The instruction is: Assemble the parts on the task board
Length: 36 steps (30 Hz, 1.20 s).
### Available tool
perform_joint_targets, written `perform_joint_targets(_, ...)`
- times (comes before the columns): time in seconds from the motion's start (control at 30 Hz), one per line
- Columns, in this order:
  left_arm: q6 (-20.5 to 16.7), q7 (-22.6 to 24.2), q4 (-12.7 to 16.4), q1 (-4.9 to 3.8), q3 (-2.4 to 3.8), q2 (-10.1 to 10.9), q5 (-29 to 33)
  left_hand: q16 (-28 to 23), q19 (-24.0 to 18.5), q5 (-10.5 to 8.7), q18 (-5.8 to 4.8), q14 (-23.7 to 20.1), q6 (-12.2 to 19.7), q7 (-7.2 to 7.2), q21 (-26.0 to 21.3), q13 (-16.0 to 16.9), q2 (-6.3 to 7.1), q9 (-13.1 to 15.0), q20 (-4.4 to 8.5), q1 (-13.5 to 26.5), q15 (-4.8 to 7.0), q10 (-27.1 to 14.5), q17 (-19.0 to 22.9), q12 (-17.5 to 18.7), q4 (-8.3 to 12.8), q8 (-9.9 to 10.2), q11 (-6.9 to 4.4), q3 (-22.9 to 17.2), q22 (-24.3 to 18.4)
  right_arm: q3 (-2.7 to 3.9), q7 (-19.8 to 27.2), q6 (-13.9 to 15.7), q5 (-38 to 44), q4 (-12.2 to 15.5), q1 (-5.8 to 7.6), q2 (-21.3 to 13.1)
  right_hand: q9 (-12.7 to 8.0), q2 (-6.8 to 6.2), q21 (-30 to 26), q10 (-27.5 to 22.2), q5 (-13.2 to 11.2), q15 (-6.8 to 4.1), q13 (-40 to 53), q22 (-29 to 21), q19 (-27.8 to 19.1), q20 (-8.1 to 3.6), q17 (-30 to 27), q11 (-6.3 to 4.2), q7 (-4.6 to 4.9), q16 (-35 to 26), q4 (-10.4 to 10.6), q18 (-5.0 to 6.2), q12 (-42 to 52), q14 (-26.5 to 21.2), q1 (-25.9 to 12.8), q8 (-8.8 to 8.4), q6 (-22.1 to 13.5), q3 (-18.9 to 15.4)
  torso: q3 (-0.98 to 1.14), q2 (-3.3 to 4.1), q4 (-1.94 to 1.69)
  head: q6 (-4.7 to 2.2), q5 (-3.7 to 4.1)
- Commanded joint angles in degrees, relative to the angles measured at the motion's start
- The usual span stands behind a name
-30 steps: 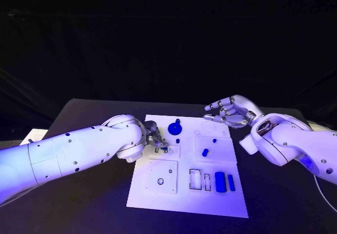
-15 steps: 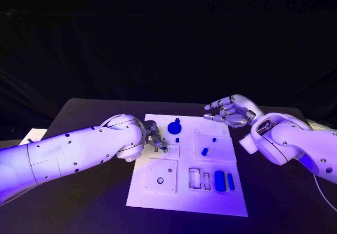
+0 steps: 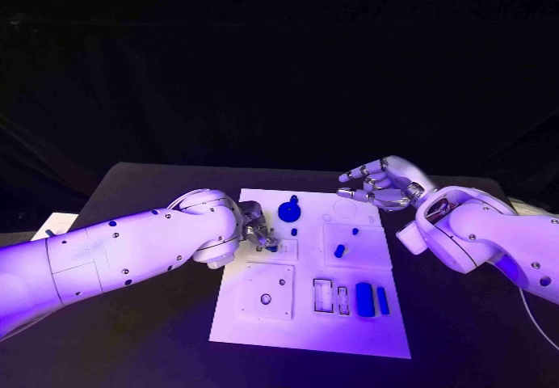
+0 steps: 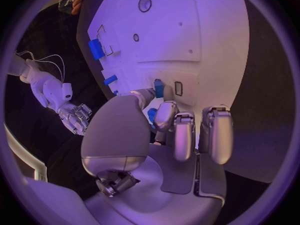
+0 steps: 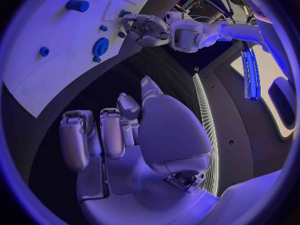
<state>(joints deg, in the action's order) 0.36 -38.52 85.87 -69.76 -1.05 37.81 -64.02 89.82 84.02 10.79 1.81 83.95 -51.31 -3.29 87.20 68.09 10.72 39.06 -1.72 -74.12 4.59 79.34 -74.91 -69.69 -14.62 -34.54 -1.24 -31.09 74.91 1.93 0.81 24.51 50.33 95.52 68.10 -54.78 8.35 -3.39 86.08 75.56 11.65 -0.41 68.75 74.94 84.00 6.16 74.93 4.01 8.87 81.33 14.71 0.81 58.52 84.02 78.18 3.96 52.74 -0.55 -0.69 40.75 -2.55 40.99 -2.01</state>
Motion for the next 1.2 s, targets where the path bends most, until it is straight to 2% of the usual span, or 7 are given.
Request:
perform_joint_targets(0.03, 2.2, -0.9, 0.0, 0.15, -0.11, -0.1, -0.3, 0.2, 3.4, 0.15, -0.69, 6.0, -0.3, 0.13, 0.3, 0.0, -0.34, 0.0, -0.34, -0.2, -0.33, 0.4, -15.1, -0.2, 9.4, -0.2, 0.06, -9.8, 10.6, 0.0, 0.2, -0.8, 0.2, 0.0, -0.06, 0.1, 0.1, 0.5, -0.3, 0.4, 0.3, 0.01, 0.0, 7.7, 0.1, -0.15, 1.9, -0.19, 0.03, -0.2, -0.1, 1.13, 0.3, 3.1, 0.2, 0.25, 0.5, -0.3, -0.02, 0.02, -0.01, 0.09, -0.11)
perform_joint_targets(0.53, 5.6, -1.3, -0.6, 0.14, -0.08, -0.8, 0.0, 0.2, 3.3, 0.08, -0.68, 6.0, -0.5, 0.17, 0.2, 0.2, -0.21, 0.1, -0.32, 0.3, -0.32, 0.6, -15.1, -0.4, 9.5, -0.2, 0.06, -9.9, 10.5, -0.01, 0.2, -0.9, 0.2, -0.1, -0.12, 0.2, 0.1, 0.5, -0.3, 0.4, 0.3, 0.01, 0.0, 7.7, 0.1, -0.15, 1.9, -0.19, 0.03, -0.2, -0.1, 1.13, 0.3, 3.1, 0.2, 0.25, 0.5, -0.3, -0.01, 0.02, -0.03, 0.31, -0.06)
perform_joint_targets(0.73, 7.1, -1.7, -1.1, 0.11, -0.07, -1.1, 0.3, 0.2, 3.4, -0.07, -0.73, 6.0, -0.8, 0.43, 0.3, 0.1, -0.24, 0.1, -0.29, 1.5, -0.24, 0.7, -15.1, -0.3, 9.2, -0.1, -0.08, -9.7, 10.8, -0.01, 0.2, -1.0, 0.2, 0.0, -0.13, 0.2, 0.1, 0.53, -0.3, 0.3, 0.4, 0.01, -0.1, 7.6, 0.0, -0.16, 1.9, -0.19, 0.02, -0.3, -0.1, 1.16, 0.2, 3.1, 0.2, 0.23, 0.5, -0.5, 0.08, 0.03, 0.05, 0.4, -0.01)
perform_joint_targets(0.87, 8.1, -1.9, -1.5, 0.08, -0.06, -1.4, 0.8, 0.2, 3.5, -0.16, -0.75, 6.0, -1.6, 0.95, 0.4, 0.6, -0.02, 0.1, -0.16, 2.7, 0.01, 1.1, -15.1, -0.7, 9.0, 0.1, -0.42, -8.7, 10.9, -0.01, 0.3, -1.0, 0.1, -0.1, -0.13, 0.2, 0.1, 0.53, -0.3, 0.3, 0.4, 0.01, -0.1, 7.6, 0.0, -0.16, 1.9, -0.19, 0.02, -0.3, -0.1, 1.16, 0.2, 3.1, 0.2, 0.23, 0.5, -0.5, 0.04, 0.0, 0.02, 0.52, 0.09)
perform_joint_targets(1.0, 9.1, -2.0, -2.2, 0.0, -0.05, -1.8, 1.3, 0.2, 3.4, -0.26, -0.73, 6.0, -2.3, 1.3, 0.3, 0.5, 0.2, -0.1, 0.02, 3.7, 0.23, 1.0, -15.1, -0.6, 8.8, 0.4, -0.7, -7.5, 10.8, -0.05, 0.5, -0.9, -0.1, -0.3, -0.15, 0.5, 0.1, 0.53, -0.3, 0.3, 0.4, 0.01, -0.1, 7.6, 0.0, -0.16, 1.9, -0.19, 0.02, -0.3, -0.1, 1.16, 0.2, 3.1, 0.2, 0.23, 0.5, -0.5, 0.09, 0.0, 0.0, 0.57, 0.02)
perform_joint_targets(1.13, 9.8, -2.1, -2.8, -0.08, -0.05, -2.2, 1.5, 0.2, 3.5, -0.27, -0.77, 6.0, -3.0, 1.53, 0.4, 0.7, -0.02, -0.3, 0.2, 4.7, 0.43, 1.1, -15.1, -0.7, 8.4, 0.7, -0.9, -6.2, 11.0, -0.08, 0.7, -0.9, -0.4, -0.4, -0.22, 0.8, 0.1, 0.55, -0.4, 0.3, 0.4, 0.0, -0.2, 7.5, 0.0, -0.17, 1.7, -0.19, 0.01, -0.3, -0.1, 1.17, 0.2, 3.1, 0.2, 0.23, 0.5, -0.5, 0.07, -0.04, 0.0, 0.61, 0.02)
perform_joint_targets(1.2, 10.3, -2.4, -3.1, -0.15, -0.05, -2.6, 1.5, 0.2, 3.7, -0.29, -0.85, 6.0, -3.7, 1.64, 0.6, 0.8, -0.47, -0.3, 0.29, 6.2, 0.49, 1.2, -15.1, -0.8, 7.3, 0.8, -0.99, -5.0, 11.3, -0.09, 0.7, -0.9, -0.6, -0.5, -0.29, 1.2, 0.1, 0.56, -0.4, 0.3, 0.4, 0.0, -0.1, 7.5, 0.0, -0.17, 1.8, -0.19, 0.01, -0.3, -0.1, 1.18, 0.2, 3.1, 0.2, 0.22, 0.5, -0.5, 0.04, 0.01, 0.07, 0.41, 0.01)
